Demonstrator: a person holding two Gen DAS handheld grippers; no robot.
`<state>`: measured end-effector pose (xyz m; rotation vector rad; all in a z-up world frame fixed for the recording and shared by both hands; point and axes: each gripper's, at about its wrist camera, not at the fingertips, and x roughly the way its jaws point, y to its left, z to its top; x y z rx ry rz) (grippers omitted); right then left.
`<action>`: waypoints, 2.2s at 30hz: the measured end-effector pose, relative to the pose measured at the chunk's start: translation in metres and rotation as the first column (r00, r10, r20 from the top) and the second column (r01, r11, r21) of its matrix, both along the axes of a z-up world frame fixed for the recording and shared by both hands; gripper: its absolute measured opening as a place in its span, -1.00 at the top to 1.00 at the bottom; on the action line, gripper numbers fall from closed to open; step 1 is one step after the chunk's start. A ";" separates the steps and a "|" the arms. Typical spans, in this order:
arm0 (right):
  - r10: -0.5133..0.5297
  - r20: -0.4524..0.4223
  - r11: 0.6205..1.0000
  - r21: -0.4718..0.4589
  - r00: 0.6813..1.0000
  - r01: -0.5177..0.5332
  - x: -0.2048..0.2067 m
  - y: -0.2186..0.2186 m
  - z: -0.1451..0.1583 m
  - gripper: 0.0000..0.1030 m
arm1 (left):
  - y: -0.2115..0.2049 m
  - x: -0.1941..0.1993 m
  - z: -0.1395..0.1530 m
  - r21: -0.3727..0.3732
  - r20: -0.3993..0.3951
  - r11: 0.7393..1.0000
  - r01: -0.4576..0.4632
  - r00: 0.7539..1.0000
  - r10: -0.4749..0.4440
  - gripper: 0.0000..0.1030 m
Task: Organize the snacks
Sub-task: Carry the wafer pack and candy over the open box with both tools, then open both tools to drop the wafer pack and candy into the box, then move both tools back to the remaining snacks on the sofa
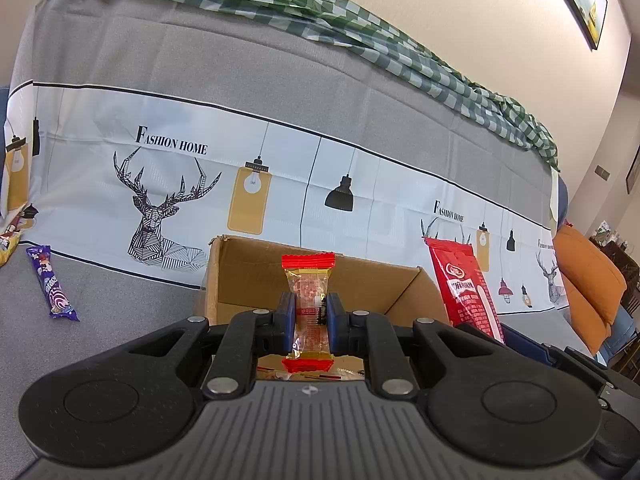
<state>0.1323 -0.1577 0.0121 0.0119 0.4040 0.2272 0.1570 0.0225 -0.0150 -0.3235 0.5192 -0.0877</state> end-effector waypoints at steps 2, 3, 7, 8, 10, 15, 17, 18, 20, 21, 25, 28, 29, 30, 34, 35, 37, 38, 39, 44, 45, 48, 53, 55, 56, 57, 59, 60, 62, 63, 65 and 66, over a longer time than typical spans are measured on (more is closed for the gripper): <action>0.000 0.002 1.000 -0.003 1.000 0.000 0.000 0.000 0.000 0.16 | 0.000 0.000 0.000 0.001 0.001 1.000 0.001 1.000 -0.001 0.67; 0.001 0.001 1.000 -0.004 1.000 -0.001 0.000 0.001 0.000 0.16 | 0.000 0.000 0.000 0.000 0.001 1.000 0.002 1.000 -0.002 0.68; 0.002 0.002 1.000 -0.005 1.000 -0.002 0.001 0.001 -0.001 0.16 | 0.000 0.000 0.000 -0.001 0.001 1.000 0.000 1.000 0.000 0.68; 0.002 0.001 1.000 -0.004 1.000 -0.002 0.001 0.000 -0.001 0.16 | 0.000 0.000 0.000 -0.001 0.001 1.000 0.000 1.000 0.000 0.68; 0.003 0.001 1.000 -0.005 1.000 -0.003 0.001 0.001 -0.002 0.16 | 0.000 0.000 0.000 0.000 0.000 1.000 0.001 1.000 -0.001 0.68; 0.002 0.001 1.000 -0.006 1.000 -0.002 0.001 0.001 -0.002 0.16 | 0.000 0.000 0.000 -0.001 0.001 1.000 0.001 1.000 -0.001 0.68; 0.003 0.003 1.000 -0.007 1.000 -0.003 0.001 0.001 -0.002 0.16 | 0.000 0.000 0.000 -0.001 0.001 1.000 0.000 1.000 0.000 0.68; 0.003 0.003 1.000 -0.008 1.000 -0.003 0.001 0.001 -0.002 0.16 | 0.000 -0.001 0.000 0.000 0.002 1.000 -0.001 1.000 0.001 0.68; 0.003 0.003 1.000 -0.007 1.000 -0.003 0.001 0.002 -0.002 0.16 | 0.000 0.000 0.001 -0.001 0.003 1.000 -0.002 1.000 0.002 0.68; 0.002 0.004 1.000 -0.008 1.000 -0.002 0.000 0.002 -0.002 0.16 | 0.000 0.000 0.002 -0.001 0.003 1.000 -0.003 1.000 0.003 0.68; 0.003 0.004 1.000 -0.008 1.000 -0.002 0.000 0.002 -0.003 0.16 | -0.001 0.000 0.003 -0.003 0.006 1.000 -0.001 1.000 0.001 0.68; 0.003 0.004 1.000 -0.008 1.000 -0.003 0.000 0.003 -0.003 0.16 | -0.002 0.000 0.002 -0.005 0.007 1.000 0.001 1.000 -0.001 0.68; 0.003 0.004 1.000 -0.009 1.000 -0.003 0.000 0.003 -0.003 0.16 | -0.002 0.000 0.002 -0.005 0.007 1.000 0.002 1.000 -0.002 0.68; 0.003 0.004 1.000 -0.008 1.000 -0.003 0.000 0.003 -0.003 0.16 | -0.002 0.001 0.002 -0.006 0.007 1.000 0.003 1.000 -0.003 0.68; 0.002 -0.001 1.000 -0.009 1.000 -0.002 0.001 0.003 -0.004 0.15 | -0.002 0.002 0.000 -0.016 -0.001 1.000 0.025 1.000 -0.025 0.66; 0.003 -0.009 1.000 -0.009 1.000 -0.003 0.002 0.003 -0.005 0.13 | -0.002 0.003 0.000 -0.015 -0.006 1.000 0.025 1.000 -0.025 0.56; -0.009 -0.023 1.000 -0.016 1.000 0.009 0.004 0.005 -0.007 -0.06 | -0.001 0.002 -0.001 -0.009 -0.006 1.000 0.021 1.000 -0.021 0.34; -0.017 -0.023 1.000 -0.022 1.000 0.017 0.004 0.005 -0.007 -0.16 | -0.001 0.003 0.000 -0.007 -0.006 1.000 0.017 1.000 -0.017 0.34; -0.022 -0.021 1.000 -0.022 1.000 0.022 0.003 0.005 -0.007 -0.26 | 0.001 0.003 0.000 -0.007 -0.007 1.000 0.014 1.000 -0.014 0.34; -0.037 -0.020 0.999 -0.011 0.999 0.036 0.003 0.006 -0.007 -0.31 | 0.009 0.001 -0.001 -0.014 -0.012 1.000 -0.009 1.000 0.009 0.33; -0.038 -0.023 0.999 -0.007 0.999 0.038 0.004 0.007 -0.007 -0.31 | 0.011 0.000 0.000 -0.015 -0.012 1.000 -0.014 1.000 0.014 0.33; -0.037 -0.023 0.999 -0.001 0.999 0.037 0.004 0.013 -0.007 -0.31 | 0.019 -0.003 0.002 -0.011 -0.008 0.999 -0.034 0.999 0.034 0.33; -0.022 -0.021 1.000 0.009 1.000 0.023 0.003 0.031 -0.007 -0.31 | 0.046 -0.010 0.007 -0.013 0.003 0.996 -0.087 0.996 0.087 0.43; -0.010 -0.018 1.000 0.016 1.000 0.010 0.002 0.040 -0.007 -0.31 | 0.061 -0.012 0.009 -0.019 0.007 0.993 -0.116 0.993 0.116 0.54; -0.004 -0.017 1.000 0.021 1.000 0.005 0.002 0.045 -0.006 -0.31 | 0.069 -0.013 0.010 -0.023 0.009 0.991 -0.131 0.991 0.131 0.56; 0.002 -0.013 1.000 0.027 1.000 -0.002 0.001 0.050 -0.006 -0.31 | 0.077 -0.013 0.012 -0.021 0.012 0.990 -0.141 0.990 0.141 0.60; 0.011 -0.001 0.999 0.040 1.000 -0.011 -0.001 0.061 -0.005 -0.30 | 0.092 -0.013 0.016 -0.002 0.024 0.988 -0.157 0.987 0.157 0.64; 0.010 0.009 0.998 0.055 1.000 -0.010 -0.003 0.066 -0.004 -0.29 | 0.100 -0.013 0.017 0.005 0.029 0.985 -0.171 0.985 0.171 0.64; 0.014 0.034 0.996 0.089 0.999 -0.017 -0.007 0.076 0.000 -0.21 | 0.121 -0.013 0.017 -0.001 0.030 0.978 -0.211 0.977 0.210 0.64; 0.016 0.045 0.995 0.101 0.999 -0.020 -0.010 0.080 0.001 -0.10 | 0.131 -0.014 0.016 -0.005 0.026 0.973 -0.232 0.972 0.232 0.64; 0.025 0.066 0.991 0.129 0.997 -0.033 -0.014 0.090 0.003 0.08 | 0.149 -0.014 0.011 -0.008 0.015 0.963 -0.268 0.963 0.268 0.64; 0.032 0.071 0.989 0.144 0.997 -0.042 -0.016 0.095 0.003 0.20 | 0.159 -0.015 0.007 -0.004 0.013 0.958 -0.288 0.958 0.288 0.64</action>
